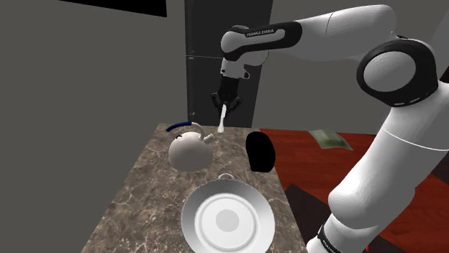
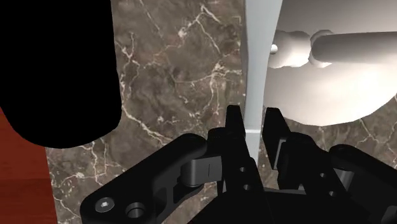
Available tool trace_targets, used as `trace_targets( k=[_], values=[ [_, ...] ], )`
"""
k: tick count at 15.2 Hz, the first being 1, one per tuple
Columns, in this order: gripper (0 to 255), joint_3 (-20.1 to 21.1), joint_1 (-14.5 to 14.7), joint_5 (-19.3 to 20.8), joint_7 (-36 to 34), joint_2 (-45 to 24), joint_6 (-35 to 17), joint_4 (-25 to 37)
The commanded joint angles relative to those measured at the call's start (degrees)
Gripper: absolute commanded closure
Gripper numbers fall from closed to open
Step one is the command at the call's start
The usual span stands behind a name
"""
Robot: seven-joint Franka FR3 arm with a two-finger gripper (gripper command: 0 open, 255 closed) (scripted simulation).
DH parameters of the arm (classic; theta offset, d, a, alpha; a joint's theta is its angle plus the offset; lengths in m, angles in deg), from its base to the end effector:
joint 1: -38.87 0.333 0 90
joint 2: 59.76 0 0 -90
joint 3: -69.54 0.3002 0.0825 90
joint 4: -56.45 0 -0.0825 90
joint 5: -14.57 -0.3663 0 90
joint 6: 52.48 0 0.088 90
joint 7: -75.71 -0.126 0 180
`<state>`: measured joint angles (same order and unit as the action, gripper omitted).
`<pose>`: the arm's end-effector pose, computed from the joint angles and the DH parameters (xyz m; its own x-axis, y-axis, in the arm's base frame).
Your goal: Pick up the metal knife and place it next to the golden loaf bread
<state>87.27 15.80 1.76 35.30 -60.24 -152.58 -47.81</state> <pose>0.5383 -0.0265 0.4893 0.6569 -0.7255 -0.2052 -0.7521 -0.6498 -0.1102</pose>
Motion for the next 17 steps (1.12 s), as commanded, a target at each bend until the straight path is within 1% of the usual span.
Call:
trace_targets(
  k=[1, 6, 17],
  values=[
    [255, -1.41, -1.43, 0.49, 2.61, -0.79, 1.12, 1.25],
    [255, -4.07, -4.21, 1.77, 7.49, -3.89, 3.2, 5.28],
    [255, -3.98, -4.06, 1.68, 8.8, -4.88, -4.89, -1.95]
  ],
)
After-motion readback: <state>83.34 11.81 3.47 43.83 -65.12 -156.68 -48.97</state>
